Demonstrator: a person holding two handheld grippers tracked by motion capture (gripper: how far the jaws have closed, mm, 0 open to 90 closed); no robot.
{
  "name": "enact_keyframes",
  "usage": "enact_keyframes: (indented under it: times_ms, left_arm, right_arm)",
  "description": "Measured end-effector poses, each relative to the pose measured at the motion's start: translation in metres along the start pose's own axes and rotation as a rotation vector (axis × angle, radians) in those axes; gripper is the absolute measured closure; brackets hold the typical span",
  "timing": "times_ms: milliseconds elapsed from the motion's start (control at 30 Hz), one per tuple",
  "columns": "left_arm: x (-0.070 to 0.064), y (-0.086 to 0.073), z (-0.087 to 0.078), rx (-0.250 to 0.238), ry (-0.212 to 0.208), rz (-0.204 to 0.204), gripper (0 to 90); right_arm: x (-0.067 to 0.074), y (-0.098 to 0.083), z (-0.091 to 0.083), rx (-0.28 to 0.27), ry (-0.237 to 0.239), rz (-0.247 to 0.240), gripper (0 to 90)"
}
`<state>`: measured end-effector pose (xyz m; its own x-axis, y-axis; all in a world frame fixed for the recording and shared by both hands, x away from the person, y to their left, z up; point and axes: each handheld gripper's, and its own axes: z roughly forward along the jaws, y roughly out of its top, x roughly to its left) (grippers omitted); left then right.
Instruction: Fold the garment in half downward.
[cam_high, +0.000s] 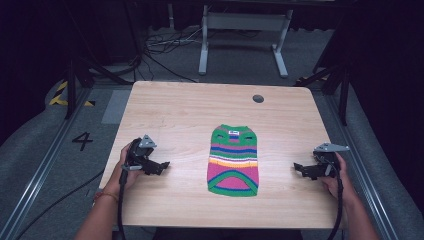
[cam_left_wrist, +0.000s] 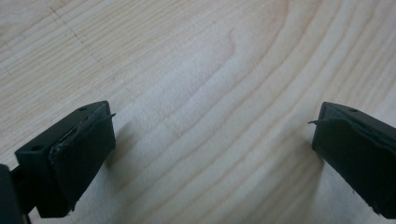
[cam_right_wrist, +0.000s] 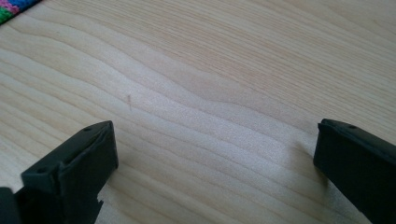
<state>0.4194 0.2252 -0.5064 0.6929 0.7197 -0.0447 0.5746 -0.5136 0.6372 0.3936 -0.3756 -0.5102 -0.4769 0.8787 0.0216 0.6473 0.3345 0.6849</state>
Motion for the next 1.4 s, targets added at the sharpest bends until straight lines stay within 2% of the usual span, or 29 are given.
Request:
enact_keyframes:
  times_ms: [100,233,433,533,567,667,800,867,900,967,1033,1133,1200,1300,1400]
  left_arm:
    - [-0.001,0.001,0.001,0.000,0.000,0.010,0.1]
    - [-0.004,-0.002,-0.002,-0.003,0.011,-0.006,0.2]
    - [-0.005,-0.008,-0.007,0.000,-0.002,0.016,0.1]
    - [-0.005,-0.008,-0.007,-0.001,0.006,0.012,0.1]
    - [-0.006,-0.008,-0.007,-0.001,0.004,-0.002,0.2]
    - [-0.006,-0.008,-0.007,0.001,0.008,0.002,0.3]
    - [-0.006,-0.006,-0.009,0.018,0.008,0.004,1.4]
    - [-0.005,-0.007,-0.010,0.005,-0.003,0.011,3.7]
    - [-0.004,-0.008,-0.011,-0.003,-0.013,0.016,6.7]
    - [-0.003,-0.011,-0.013,-0.020,-0.010,0.018,11.3]
    - [-0.002,-0.012,-0.015,-0.024,-0.008,0.012,16.5]
    - [0.000,-0.012,-0.016,-0.024,-0.015,0.015,20.6]
    - [0.000,-0.011,-0.018,-0.030,-0.018,0.033,29.8]
    - [-0.001,-0.007,-0.018,-0.019,-0.015,0.042,30.7]
    - [0.001,-0.001,-0.020,-0.045,-0.004,0.055,31.2]
  right_arm:
    - [0.000,0.000,-0.001,0.000,0.005,-0.006,0.0]
    - [0.000,-0.001,-0.001,0.001,0.005,-0.004,0.0]
    - [0.000,-0.001,-0.001,0.002,0.009,-0.007,0.0]
    - [0.001,-0.001,-0.001,0.001,-0.004,0.005,0.0]
    - [0.001,-0.001,-0.001,0.001,-0.008,0.008,0.2]
    - [0.002,-0.001,-0.001,0.001,-0.012,0.011,0.2]
    - [0.000,-0.002,-0.002,0.005,0.000,-0.003,0.4]
    - [-0.001,-0.003,-0.003,0.005,0.008,-0.009,0.7]
    - [-0.002,-0.004,-0.004,-0.003,0.018,-0.011,3.0]
    - [-0.005,-0.005,-0.006,-0.028,0.005,0.004,14.3]
    - [-0.006,-0.005,-0.007,-0.041,0.006,0.009,16.7]
    - [-0.005,-0.004,-0.007,-0.042,0.015,-0.008,21.5]
    - [-0.004,-0.004,-0.008,-0.049,0.023,-0.009,25.7]
    - [-0.005,-0.004,-0.010,-0.048,0.035,-0.014,29.9]
    - [-0.003,0.001,-0.015,-0.068,0.020,-0.034,35.0]
